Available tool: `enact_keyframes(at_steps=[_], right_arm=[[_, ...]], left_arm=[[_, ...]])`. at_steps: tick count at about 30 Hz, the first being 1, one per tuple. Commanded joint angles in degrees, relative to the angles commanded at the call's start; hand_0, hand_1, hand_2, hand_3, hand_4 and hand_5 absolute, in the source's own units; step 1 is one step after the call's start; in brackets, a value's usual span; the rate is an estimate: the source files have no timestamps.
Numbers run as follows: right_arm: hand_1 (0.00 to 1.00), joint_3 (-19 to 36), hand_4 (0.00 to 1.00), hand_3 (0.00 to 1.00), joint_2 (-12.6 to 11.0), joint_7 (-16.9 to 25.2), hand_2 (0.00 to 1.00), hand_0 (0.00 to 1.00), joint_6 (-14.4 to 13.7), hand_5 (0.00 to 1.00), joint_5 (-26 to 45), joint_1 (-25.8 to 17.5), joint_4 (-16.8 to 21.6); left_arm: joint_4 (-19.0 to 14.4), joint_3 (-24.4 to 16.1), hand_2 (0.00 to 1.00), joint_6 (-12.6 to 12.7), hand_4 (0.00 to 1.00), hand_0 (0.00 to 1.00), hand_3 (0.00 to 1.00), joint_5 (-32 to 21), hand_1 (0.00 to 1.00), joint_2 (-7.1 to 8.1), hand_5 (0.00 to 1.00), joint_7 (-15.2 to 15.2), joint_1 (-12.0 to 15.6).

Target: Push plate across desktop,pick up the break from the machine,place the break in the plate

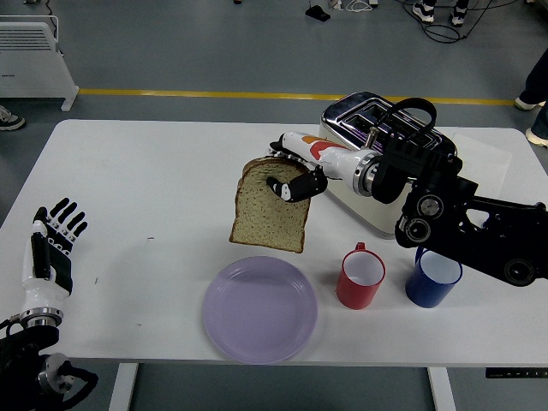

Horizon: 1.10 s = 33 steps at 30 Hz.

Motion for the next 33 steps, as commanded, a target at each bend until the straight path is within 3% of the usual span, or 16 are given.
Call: enact_keyframes(at_steps=[5,12,23,24,29,30,33], right_arm=[[0.355,-4.71,0.203,0.405,1.70,0.40,0.371,0.355,-0.44,0.002,0.77,-1.40,-0.95],[0.379,-5.61,0.252,0.435,5.46,1.99,0.390,0.380,-1.73,0.002,0.63,-5.16,-5.12],[0.431,-8.22,0.279,0.484,8.35,4.38,0.443,0.380,-1.22,0.065,1.58,-7.03,-11.01],[0.548,-8.33,0.397,0.556,8.52,4.57,0.547,0.482,-1.18,0.210,1.56,-7.10,-11.34],[0.548,-8.29,0.397,0.556,9.51,5.01,0.547,0.482,-1.30,0.210,0.08,-7.23,-12.89],[0.686,-8.28,0.515,0.733,9.77,5.15,0.691,0.638,-1.17,0.263,-0.61,-7.21,-13.34],[0.686,-8.18,0.515,0.733,10.04,5.45,0.691,0.638,-0.65,0.263,-1.39,-7.25,-13.86]], left_arm=[[0.47,-0.17,0.813,0.11,0.548,0.768,0.748,-0.20,0.771,0.00,0.998,-0.10,0.15],[0.71,-0.10,0.809,0.08,0.547,0.766,0.740,-0.34,0.768,0.00,0.998,-0.19,0.03],[0.64,-0.80,0.810,0.17,0.545,0.766,0.733,-0.30,0.768,0.00,0.998,-0.34,-0.24],[0.66,-0.81,0.809,0.18,0.546,0.765,0.730,-0.30,0.768,0.00,0.998,-0.35,-0.25],[0.73,-0.88,0.809,0.22,0.546,0.765,0.730,-0.20,0.768,0.00,0.998,-0.37,-0.22],[0.71,-0.99,0.809,0.22,0.544,0.764,0.726,-0.16,0.766,0.00,0.998,-0.39,-0.27],[0.63,-1.18,0.809,0.22,0.544,0.764,0.726,-0.13,0.766,0.00,0.998,-0.43,-0.31]])
